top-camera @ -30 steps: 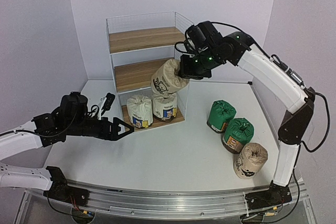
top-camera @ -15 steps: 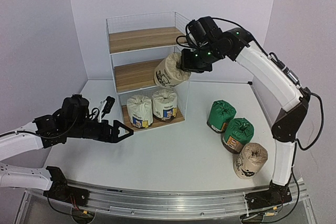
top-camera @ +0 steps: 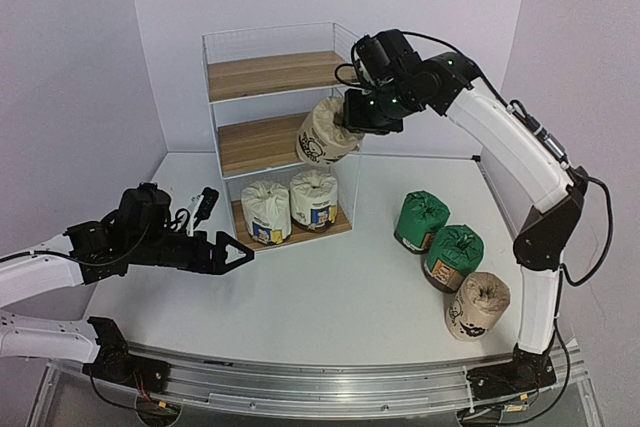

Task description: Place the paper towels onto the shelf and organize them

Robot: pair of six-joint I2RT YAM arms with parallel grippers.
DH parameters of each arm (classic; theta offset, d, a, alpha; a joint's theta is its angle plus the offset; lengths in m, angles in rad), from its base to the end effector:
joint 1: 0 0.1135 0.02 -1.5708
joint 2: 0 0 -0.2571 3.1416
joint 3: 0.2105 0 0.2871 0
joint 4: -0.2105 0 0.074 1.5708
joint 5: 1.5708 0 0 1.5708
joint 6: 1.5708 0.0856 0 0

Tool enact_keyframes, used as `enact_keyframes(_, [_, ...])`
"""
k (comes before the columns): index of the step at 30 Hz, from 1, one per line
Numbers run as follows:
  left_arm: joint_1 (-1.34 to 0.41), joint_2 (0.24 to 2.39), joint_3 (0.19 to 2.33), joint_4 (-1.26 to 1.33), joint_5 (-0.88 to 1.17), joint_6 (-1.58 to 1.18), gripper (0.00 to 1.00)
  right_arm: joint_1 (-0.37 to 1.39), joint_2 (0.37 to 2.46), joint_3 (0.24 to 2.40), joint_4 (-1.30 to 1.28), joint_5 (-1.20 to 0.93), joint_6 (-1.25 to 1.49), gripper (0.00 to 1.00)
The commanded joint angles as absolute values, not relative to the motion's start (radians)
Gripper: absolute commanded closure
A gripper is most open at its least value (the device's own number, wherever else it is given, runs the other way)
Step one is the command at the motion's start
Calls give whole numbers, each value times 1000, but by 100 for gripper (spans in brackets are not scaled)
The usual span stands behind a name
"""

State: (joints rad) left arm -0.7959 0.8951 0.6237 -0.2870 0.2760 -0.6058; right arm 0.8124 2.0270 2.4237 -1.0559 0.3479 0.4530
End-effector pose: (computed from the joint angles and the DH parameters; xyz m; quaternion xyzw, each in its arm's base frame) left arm 0.1781 -0.2152 0.2138 0.1486 0.8560 -0.4016 0.2895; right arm 0.3590 0.3365 0.4135 -0.0831 0.8837 0.1310 0.4415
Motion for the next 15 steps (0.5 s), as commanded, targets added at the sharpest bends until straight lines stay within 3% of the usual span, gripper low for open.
enact_keyframes(1, [-799,880,609,-250,268,-625,0,804,2049,2441,-980,424,470,74])
enact_keyframes(15, [-800,877,600,-242,247,-649,0,805,2010,2269,-741,488,572,61])
